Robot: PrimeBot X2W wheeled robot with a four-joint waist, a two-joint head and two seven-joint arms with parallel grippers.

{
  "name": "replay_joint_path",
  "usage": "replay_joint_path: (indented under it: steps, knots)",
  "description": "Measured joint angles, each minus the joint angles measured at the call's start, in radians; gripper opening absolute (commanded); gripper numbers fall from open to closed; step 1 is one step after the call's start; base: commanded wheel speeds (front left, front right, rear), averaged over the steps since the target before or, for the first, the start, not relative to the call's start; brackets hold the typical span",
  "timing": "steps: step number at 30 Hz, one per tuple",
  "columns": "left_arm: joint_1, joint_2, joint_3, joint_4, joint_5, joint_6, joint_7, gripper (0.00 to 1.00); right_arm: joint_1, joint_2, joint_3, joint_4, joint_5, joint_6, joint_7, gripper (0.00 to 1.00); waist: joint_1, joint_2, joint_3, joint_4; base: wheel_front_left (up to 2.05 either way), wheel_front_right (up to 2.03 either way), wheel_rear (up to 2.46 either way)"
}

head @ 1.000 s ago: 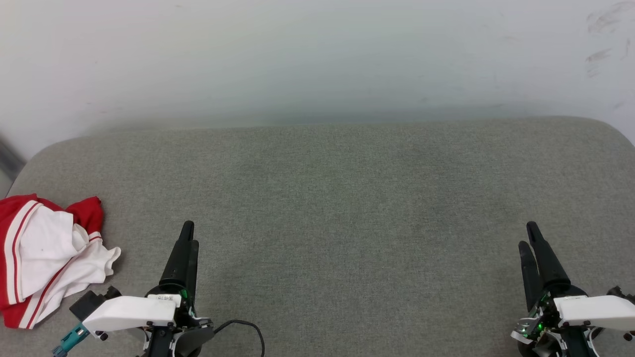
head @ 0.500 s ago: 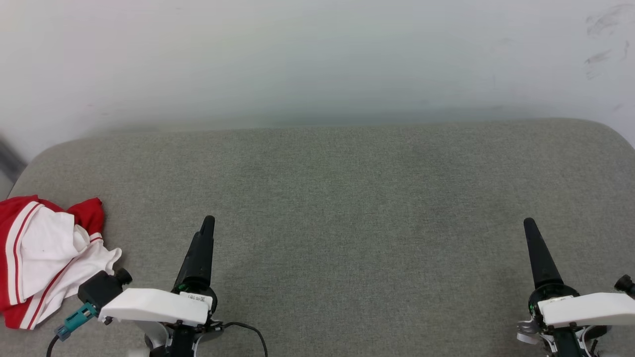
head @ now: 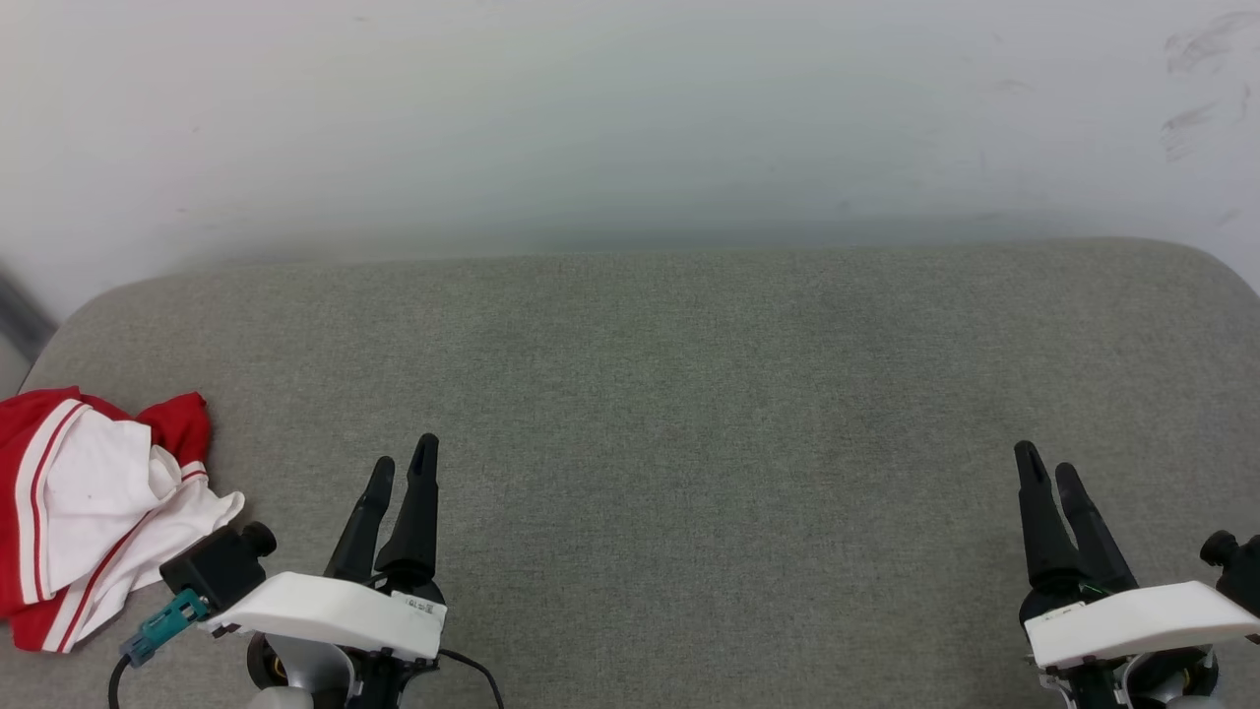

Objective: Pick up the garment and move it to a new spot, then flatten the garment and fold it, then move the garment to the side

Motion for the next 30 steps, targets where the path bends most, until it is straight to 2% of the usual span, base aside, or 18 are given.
replay_joint_path:
  steps: [10, 20, 30]
  knots:
    - [0.003, 0.016, 0.003, 0.008, 0.17, 0.0, -0.031, 1.0, 0.002, -0.003, 0.006, -0.018, -0.183, 0.0, -0.005, 1.0, 0.0, 0.0, -0.001, 0.001, 0.0, 0.0, 0.0]
    - [0.01, 0.03, 0.017, 0.011, 0.33, 0.0, -0.059, 1.0, 0.006, -0.002, 0.003, -0.042, -0.314, 0.0, 0.0, 1.0, 0.0, 0.0, -0.003, 0.005, 0.0, 0.0, 0.0]
    - [0.019, 0.036, 0.019, 0.024, 0.445, 0.008, -0.083, 1.0, 0.017, 0.003, -0.008, -0.059, -0.423, 0.0, 0.002, 1.0, 0.0, 0.0, -0.005, 0.008, 0.0, 0.0, 0.0]
